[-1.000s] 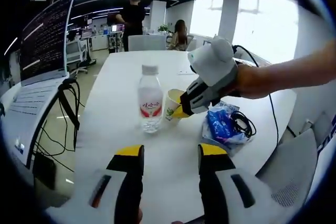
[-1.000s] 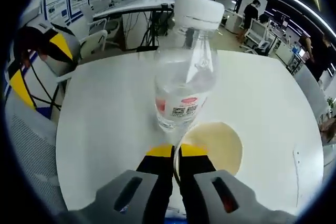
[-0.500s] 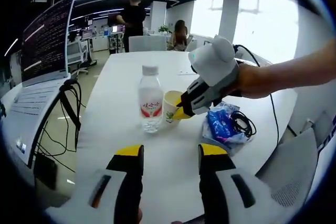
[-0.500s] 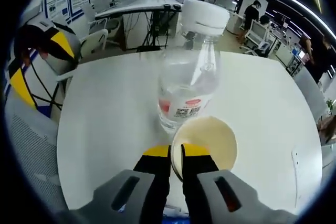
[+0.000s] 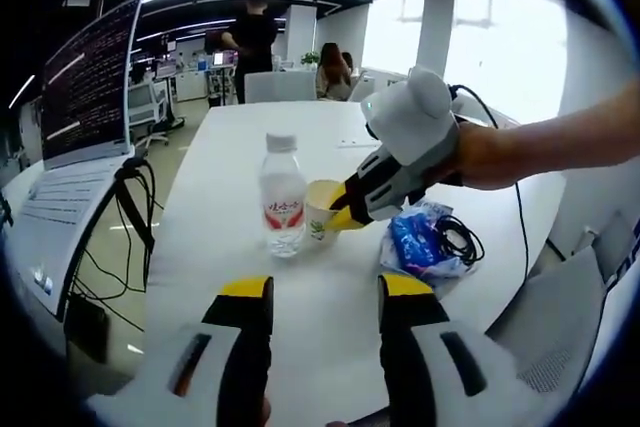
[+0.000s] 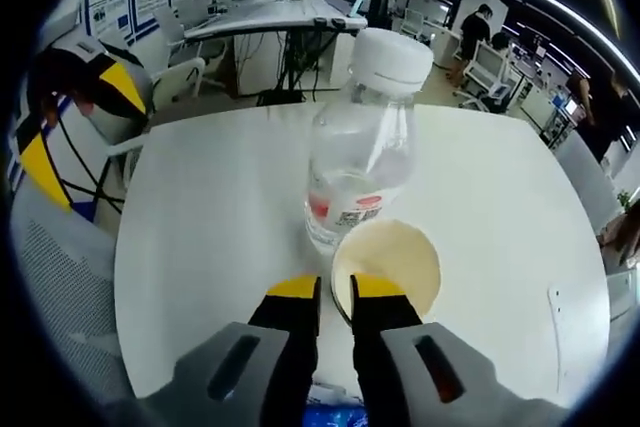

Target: Arrange the tabletop items into an orderly group along one side of the table until the central work area is clear of visible clutter.

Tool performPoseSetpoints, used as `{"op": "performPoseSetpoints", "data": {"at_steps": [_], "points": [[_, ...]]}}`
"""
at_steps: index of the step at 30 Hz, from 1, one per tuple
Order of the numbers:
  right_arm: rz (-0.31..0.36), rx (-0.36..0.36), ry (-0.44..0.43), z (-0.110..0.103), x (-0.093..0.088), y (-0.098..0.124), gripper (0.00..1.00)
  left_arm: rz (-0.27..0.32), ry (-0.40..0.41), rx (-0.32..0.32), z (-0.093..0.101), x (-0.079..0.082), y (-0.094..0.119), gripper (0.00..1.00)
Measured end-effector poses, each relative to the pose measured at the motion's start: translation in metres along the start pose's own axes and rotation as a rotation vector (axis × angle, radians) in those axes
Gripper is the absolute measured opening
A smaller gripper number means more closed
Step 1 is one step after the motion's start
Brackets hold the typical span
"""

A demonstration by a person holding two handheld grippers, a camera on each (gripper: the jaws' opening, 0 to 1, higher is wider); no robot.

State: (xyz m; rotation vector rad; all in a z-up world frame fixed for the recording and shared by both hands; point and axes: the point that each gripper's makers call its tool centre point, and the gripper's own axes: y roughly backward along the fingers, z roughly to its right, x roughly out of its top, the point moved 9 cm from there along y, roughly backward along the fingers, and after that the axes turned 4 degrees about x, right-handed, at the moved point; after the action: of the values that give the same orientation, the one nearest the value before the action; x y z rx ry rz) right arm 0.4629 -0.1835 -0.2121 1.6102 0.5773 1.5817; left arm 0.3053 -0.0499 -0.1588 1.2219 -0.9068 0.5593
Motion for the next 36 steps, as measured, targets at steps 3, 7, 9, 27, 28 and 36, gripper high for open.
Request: {"op": "performPoseSetpoints", "data": {"at_steps": [3, 7, 9, 27, 28, 36], "points": [[0.003, -0.006, 0.004, 0.001, -0.001, 0.005, 0.1, 0.006, 0.0, 0.001, 0.003, 0.001, 0.002, 0.41], [0.018, -0.017, 0.004, 0.001, -0.002, 0.015, 0.1, 0.008, -0.007, 0.001, 0.008, 0.002, 0.002, 0.41], [0.033, -0.024, -0.004, 0.001, -0.002, 0.02, 0.1, 0.013, -0.001, -0.002, 0.009, 0.003, 0.003, 0.41], [0.118, -0.067, -0.087, -0.006, -0.024, 0.064, 0.12, 0.027, -0.017, -0.019, 0.031, 0.008, 0.008, 0.41], [0.12, -0.069, -0.089, -0.009, -0.027, 0.067, 0.13, 0.028, -0.018, -0.021, 0.033, 0.009, 0.008, 0.41], [0.142, -0.089, -0.15, -0.02, -0.047, 0.088, 0.15, 0.032, -0.026, -0.035, 0.044, 0.012, 0.006, 0.41]]}}
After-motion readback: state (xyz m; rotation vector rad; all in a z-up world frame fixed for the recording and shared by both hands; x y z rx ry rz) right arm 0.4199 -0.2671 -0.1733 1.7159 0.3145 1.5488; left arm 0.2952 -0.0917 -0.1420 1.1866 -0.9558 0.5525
